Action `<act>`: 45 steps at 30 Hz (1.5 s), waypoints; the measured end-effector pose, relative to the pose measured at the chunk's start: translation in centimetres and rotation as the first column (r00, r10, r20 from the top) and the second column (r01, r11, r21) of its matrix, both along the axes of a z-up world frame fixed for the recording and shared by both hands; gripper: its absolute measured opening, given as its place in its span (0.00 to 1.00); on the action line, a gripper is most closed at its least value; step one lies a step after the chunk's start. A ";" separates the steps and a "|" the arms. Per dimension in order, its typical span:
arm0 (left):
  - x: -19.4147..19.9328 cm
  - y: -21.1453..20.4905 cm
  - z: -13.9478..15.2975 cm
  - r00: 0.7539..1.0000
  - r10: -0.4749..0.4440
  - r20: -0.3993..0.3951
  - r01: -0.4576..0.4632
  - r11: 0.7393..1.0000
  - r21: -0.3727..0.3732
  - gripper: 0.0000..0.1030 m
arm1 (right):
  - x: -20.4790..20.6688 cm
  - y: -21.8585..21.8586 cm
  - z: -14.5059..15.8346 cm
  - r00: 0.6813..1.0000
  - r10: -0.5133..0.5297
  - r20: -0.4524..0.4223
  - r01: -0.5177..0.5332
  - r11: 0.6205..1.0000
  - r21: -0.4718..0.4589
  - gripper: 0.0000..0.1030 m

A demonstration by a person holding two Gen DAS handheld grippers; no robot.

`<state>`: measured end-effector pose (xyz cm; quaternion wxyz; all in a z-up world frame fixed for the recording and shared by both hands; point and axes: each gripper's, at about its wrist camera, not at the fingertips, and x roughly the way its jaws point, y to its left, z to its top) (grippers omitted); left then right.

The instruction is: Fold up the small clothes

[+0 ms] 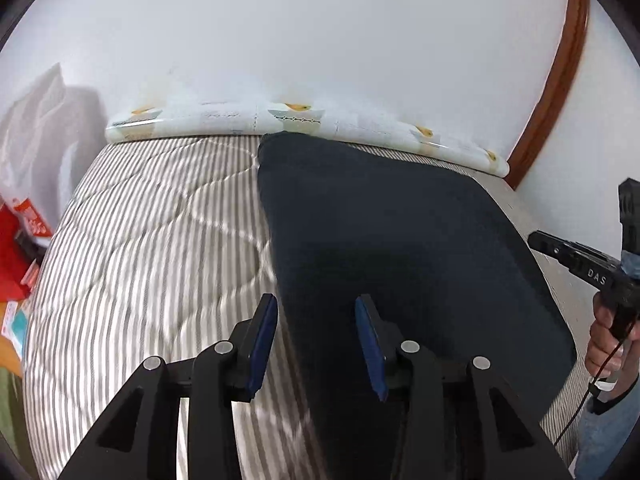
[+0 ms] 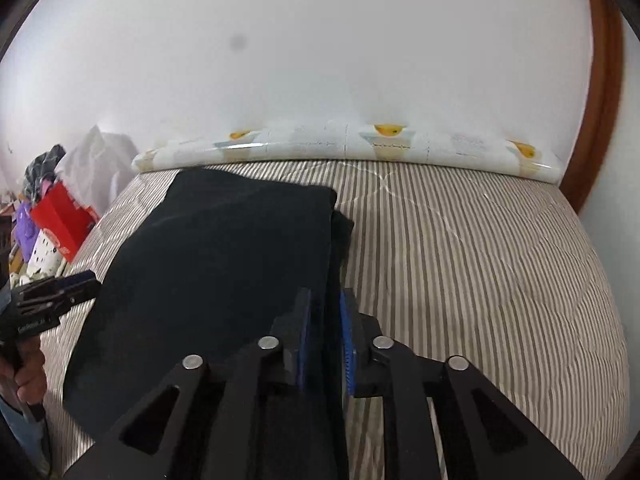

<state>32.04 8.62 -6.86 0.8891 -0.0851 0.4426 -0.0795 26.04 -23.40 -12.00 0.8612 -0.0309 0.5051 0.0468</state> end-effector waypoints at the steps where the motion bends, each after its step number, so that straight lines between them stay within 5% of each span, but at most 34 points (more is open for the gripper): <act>1: 0.7 -0.1 0.0 1.000 -0.004 0.001 0.004 1.000 0.005 0.37 | 0.9 0.1 -0.3 1.000 -0.005 -0.003 0.005 1.000 0.012 0.23; 4: 3.3 -0.4 -0.2 1.000 -0.008 0.011 0.008 0.999 0.037 0.37 | 3.2 -0.1 -1.0 1.000 -0.018 -0.014 0.019 0.999 0.049 0.36; 13: 9.8 -0.2 -2.1 1.000 0.019 -0.001 -0.019 0.996 0.084 0.39 | 8.9 0.8 -4.2 0.994 -0.048 -0.096 0.052 0.998 0.040 0.35; 14: 10.5 0.0 -2.4 1.000 0.030 -0.005 -0.029 0.997 0.078 0.39 | 9.3 0.9 -4.4 0.995 -0.045 -0.091 0.048 0.998 0.037 0.33; 16: 11.2 0.4 -2.7 0.999 0.048 -0.013 -0.047 0.997 0.067 0.39 | 9.5 1.2 -4.3 0.998 -0.018 -0.067 0.020 1.000 0.022 0.07; 17: 11.4 0.6 -2.8 0.999 0.052 -0.016 -0.051 0.997 0.061 0.39 | 9.5 1.2 -4.0 0.999 -0.004 -0.043 0.005 1.000 0.012 0.03; 23: 10.8 0.8 -2.6 0.999 0.034 -0.016 -0.033 0.998 0.046 0.39 | 9.3 -0.4 -3.1 1.000 -0.015 -0.016 0.016 0.998 0.059 0.03; 28: 8.9 0.4 -1.9 1.000 0.003 -0.017 -0.003 0.999 0.036 0.39 | 6.2 -1.7 -1.0 1.000 -0.026 0.005 0.026 0.999 0.043 0.11; 33: 6.9 -0.1 -1.0 1.000 -0.011 0.001 0.011 0.999 0.031 0.39 | 2.1 -2.1 -0.5 0.999 0.018 -0.034 -0.015 0.995 0.098 0.38; 37: 5.4 -0.6 -0.7 0.999 -0.033 -0.006 0.033 0.999 0.020 0.39 | 0.7 -2.0 -1.4 0.997 0.037 -0.071 -0.023 0.982 0.188 0.38; 38: 4.9 -0.8 -0.7 0.999 -0.032 -0.001 0.032 0.999 0.032 0.39 | 0.7 -2.0 -1.9 0.995 0.035 -0.094 -0.016 0.980 0.198 0.36; 41: 3.4 -1.1 -0.4 1.000 -0.028 0.006 0.028 0.998 0.049 0.39 | 0.6 -2.6 -2.8 0.993 0.034 -0.109 -0.008 0.974 0.228 0.06; 45: 1.8 -1.2 0.3 1.000 -0.022 0.008 0.022 0.999 0.047 0.39 | -0.3 -4.5 -1.5 0.998 -0.046 -0.031 0.053 0.955 0.291 0.03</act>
